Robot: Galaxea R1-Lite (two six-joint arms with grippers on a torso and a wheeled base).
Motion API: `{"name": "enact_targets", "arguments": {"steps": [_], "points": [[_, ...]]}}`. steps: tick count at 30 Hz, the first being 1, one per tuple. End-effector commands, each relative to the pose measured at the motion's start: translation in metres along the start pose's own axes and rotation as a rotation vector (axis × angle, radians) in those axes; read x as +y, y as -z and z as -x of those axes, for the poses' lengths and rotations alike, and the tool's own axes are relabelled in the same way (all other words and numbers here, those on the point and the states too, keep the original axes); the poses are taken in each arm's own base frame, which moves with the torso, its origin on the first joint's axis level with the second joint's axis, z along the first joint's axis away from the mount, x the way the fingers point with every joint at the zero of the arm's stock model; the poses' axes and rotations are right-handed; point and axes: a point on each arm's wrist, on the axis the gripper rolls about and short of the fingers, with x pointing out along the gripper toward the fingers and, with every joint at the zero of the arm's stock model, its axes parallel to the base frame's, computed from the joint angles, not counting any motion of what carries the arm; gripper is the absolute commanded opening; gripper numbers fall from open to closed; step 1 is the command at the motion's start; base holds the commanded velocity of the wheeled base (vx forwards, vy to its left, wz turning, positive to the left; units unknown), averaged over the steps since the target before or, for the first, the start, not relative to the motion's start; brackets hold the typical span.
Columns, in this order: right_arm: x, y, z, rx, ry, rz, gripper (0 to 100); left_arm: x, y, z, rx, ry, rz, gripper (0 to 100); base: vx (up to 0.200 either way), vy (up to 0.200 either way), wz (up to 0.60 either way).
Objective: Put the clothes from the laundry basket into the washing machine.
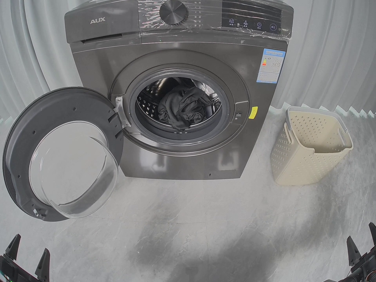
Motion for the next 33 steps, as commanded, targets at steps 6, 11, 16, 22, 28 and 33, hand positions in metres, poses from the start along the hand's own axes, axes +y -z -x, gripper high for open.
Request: {"name": "enact_targets", "arguments": {"steps": [6, 11, 16, 22, 28, 33], "points": [[-0.0001, 0.0026, 0.0001, -0.001, -0.001, 0.003, 100, 0.0002, 0.0047, -0.0002, 0.003, -0.001, 0.001, 100, 0.0, 0.2, 0.0], [-0.0001, 0.0026, 0.0001, -0.001, -0.001, 0.003, 100, 0.0002, 0.0043, -0.0001, 0.001, -0.001, 0.003, 100, 0.0, 0.2, 0.0], [0.0, 0.0026, 0.0001, -0.001, 0.001, 0.003, 100, 0.0002, 0.0044, -0.0001, 0.003, -0.001, 0.003, 100, 0.0, 0.2, 0.0], [0.0, 0.0026, 0.0001, -0.001, 0.001, 0.003, 100, 0.0002, 0.0044, -0.0001, 0.003, 0.001, 0.006, 100, 0.0, 0.2, 0.0], [0.0, 0.0026, 0.0001, -0.001, 0.001, 0.003, 100, 0.0002, 0.0044, -0.0001, 0.003, -0.001, 0.004, 100, 0.0, 0.1, 0.0], [0.0, 0.0026, 0.0001, -0.001, 0.001, 0.003, 100, 0.0002, 0.0044, -0.0001, 0.003, -0.001, 0.003, 100, -0.08, 0.0, 0.0]]}}
